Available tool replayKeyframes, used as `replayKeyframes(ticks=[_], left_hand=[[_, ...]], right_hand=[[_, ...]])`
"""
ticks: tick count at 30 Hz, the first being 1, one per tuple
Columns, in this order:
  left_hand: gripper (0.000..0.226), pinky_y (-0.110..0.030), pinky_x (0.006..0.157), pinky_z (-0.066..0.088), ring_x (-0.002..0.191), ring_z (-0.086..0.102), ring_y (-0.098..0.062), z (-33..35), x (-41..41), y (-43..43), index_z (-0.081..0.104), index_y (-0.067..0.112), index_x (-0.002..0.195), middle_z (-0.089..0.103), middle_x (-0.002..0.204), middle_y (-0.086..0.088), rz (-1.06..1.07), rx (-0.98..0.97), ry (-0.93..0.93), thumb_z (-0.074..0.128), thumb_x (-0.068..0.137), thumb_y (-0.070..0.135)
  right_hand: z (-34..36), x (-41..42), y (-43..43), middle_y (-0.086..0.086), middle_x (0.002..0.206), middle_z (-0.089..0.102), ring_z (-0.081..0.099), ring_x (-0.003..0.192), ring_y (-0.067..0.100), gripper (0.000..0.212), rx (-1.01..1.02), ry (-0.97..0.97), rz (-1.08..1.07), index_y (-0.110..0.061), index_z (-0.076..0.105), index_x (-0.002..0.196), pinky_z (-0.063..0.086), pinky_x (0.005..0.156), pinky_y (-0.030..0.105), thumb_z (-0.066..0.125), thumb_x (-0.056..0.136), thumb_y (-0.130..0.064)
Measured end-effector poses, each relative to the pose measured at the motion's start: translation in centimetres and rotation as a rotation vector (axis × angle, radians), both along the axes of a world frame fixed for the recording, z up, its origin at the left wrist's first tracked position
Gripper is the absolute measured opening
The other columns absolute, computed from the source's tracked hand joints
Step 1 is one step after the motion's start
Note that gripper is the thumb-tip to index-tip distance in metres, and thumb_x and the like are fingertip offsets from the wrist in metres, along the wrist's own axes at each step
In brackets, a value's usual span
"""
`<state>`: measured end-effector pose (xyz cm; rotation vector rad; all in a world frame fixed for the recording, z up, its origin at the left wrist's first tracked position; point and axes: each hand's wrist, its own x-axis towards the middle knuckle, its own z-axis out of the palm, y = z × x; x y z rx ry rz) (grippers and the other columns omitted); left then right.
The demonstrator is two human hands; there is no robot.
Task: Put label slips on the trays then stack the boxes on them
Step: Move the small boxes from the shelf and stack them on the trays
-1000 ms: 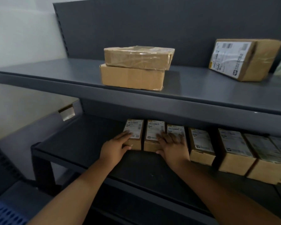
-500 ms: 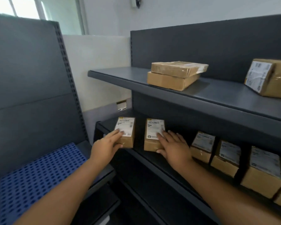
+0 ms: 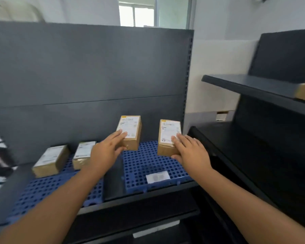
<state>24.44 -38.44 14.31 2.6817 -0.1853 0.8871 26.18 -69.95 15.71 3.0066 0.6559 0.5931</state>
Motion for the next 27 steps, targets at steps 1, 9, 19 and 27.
replayKeyframes(ticks=[1,9,19,27], left_hand=[[0.061,-0.035,0.068,0.057,0.100,0.069,-0.018,0.0,-0.7,2.3,0.061,0.029,0.131,0.058,0.138,0.006,0.028,-0.007,0.002,0.084,0.074,0.023],[0.058,-0.046,0.076,0.057,0.112,0.064,-0.017,0.2,-5.9,19.8,0.054,0.035,0.137,0.051,0.145,0.011,0.281,-0.009,0.055,0.075,0.083,0.033],[0.060,-0.033,0.082,0.054,0.113,0.063,-0.015,-3.5,-6.3,31.0,0.057,0.033,0.134,0.054,0.142,0.009,0.338,-0.085,0.108,0.080,0.078,0.032],[0.062,-0.028,0.087,0.052,0.115,0.060,-0.008,-6.7,-4.8,33.2,0.053,0.038,0.136,0.049,0.144,0.015,0.311,-0.138,0.159,0.077,0.080,0.033]], right_hand=[[0.1,0.2,2.2,0.002,0.160,0.028,0.026,0.144,0.025,0.067,0.000,0.000,0.034,-0.026,0.022,0.153,0.023,0.117,0.043,0.045,0.096,-0.054],[0.6,2.0,19.8,0.001,0.161,0.023,0.023,0.146,0.024,0.068,0.023,0.025,0.224,-0.026,0.019,0.154,0.022,0.117,0.039,0.044,0.097,-0.053],[-2.9,4.6,32.7,-0.002,0.163,0.017,0.021,0.146,0.022,0.068,-0.011,0.134,0.303,-0.028,0.016,0.154,0.022,0.117,0.038,0.045,0.097,-0.052],[-5.7,6.9,36.6,-0.004,0.164,0.014,0.019,0.147,0.021,0.068,-0.044,0.209,0.314,-0.030,0.013,0.154,0.022,0.117,0.037,0.044,0.098,-0.051]])
